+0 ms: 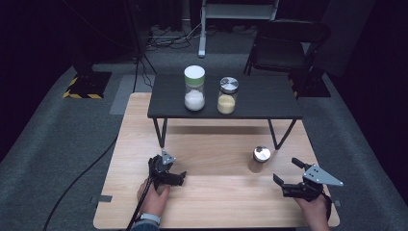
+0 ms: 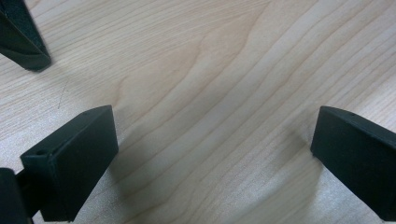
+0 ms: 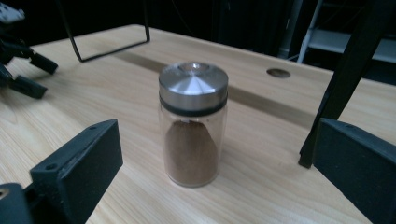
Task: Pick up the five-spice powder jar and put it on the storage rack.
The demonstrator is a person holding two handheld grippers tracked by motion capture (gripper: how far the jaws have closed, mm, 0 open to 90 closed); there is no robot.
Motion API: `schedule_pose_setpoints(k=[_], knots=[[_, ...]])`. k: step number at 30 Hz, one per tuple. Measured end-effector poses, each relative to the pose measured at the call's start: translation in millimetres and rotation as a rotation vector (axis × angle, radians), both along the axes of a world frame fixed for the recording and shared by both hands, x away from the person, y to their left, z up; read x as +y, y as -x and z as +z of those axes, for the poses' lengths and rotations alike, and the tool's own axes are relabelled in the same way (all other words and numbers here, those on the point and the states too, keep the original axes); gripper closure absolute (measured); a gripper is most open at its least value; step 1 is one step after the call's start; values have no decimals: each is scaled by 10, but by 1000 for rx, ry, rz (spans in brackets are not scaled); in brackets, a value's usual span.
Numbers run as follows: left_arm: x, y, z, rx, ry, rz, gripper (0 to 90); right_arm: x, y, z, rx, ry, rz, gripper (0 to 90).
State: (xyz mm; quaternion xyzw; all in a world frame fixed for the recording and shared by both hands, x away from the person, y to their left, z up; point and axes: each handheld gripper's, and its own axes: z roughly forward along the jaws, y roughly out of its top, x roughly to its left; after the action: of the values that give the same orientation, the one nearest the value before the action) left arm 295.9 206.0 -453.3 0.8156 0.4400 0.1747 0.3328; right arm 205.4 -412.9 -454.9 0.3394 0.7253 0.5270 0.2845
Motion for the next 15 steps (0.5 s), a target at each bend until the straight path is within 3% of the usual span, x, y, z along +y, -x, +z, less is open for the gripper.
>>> schedule_pose_setpoints(k=[15], knots=[[0, 0, 1, 0, 0, 0, 5, 23, 13, 2, -13, 11, -5, 13]])
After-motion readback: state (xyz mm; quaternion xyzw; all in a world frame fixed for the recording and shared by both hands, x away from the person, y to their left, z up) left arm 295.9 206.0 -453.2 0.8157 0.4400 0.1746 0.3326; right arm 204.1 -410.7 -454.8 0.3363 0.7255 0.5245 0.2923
